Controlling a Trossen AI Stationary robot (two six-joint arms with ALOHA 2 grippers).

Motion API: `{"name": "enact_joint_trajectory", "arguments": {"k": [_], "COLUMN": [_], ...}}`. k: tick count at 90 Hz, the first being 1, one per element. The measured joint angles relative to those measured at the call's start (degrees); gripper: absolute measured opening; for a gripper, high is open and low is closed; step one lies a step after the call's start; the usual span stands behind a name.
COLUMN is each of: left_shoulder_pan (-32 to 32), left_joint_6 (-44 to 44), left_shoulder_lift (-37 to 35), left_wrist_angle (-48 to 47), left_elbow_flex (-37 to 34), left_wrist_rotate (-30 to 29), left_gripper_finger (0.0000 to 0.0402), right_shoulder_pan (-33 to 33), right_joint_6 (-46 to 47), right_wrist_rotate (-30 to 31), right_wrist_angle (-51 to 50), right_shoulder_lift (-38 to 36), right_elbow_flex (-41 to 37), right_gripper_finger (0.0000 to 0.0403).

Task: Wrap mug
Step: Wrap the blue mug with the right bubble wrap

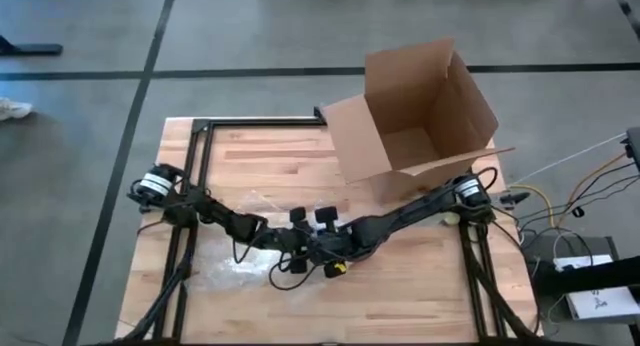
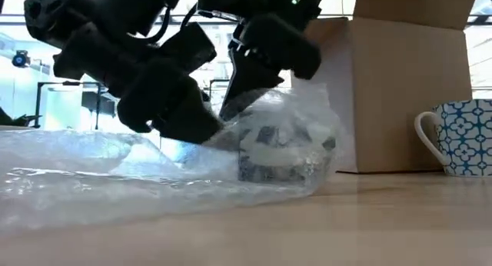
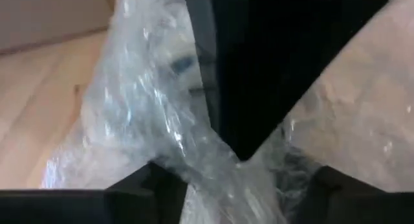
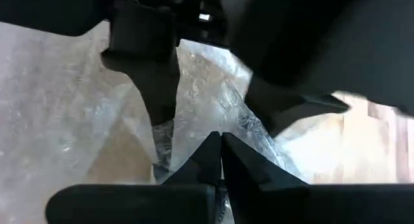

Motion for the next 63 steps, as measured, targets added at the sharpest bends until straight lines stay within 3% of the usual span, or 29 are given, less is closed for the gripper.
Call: {"name": "enact_joint_trajectory", "arguments": {"k": [23,50,63], "left_shoulder_pan": [0.00,-0.26,-0.31], "left_joint_6": [-3.06,-5.94,-8.09], "left_shoulder_lift": [-8.75,-18.53,-20.78], "left_wrist_angle": [-15.43,-25.74,-21.89], "left_elbow_flex": [0.00,-0.43,-1.18], "left_wrist_rotate": [0.09,2.82,1.58], "left_gripper_finger": [0.0102,0.0108,0.0115], "right_shoulder_pan": [0.12,0.00,-0.03], "right_joint_6": [0.69,2.23,2.35], "right_wrist_rotate": [-0.23,-0.61,-0.61], "right_wrist_angle": [0.18,-0.27,-0.41], "right_shoulder_lift": [0.90,1.02,1.06], "right_elbow_flex": [-0.02,-0.13,-0.21], "right_gripper_finger": [0.0000,0.0000,0.0000]}}
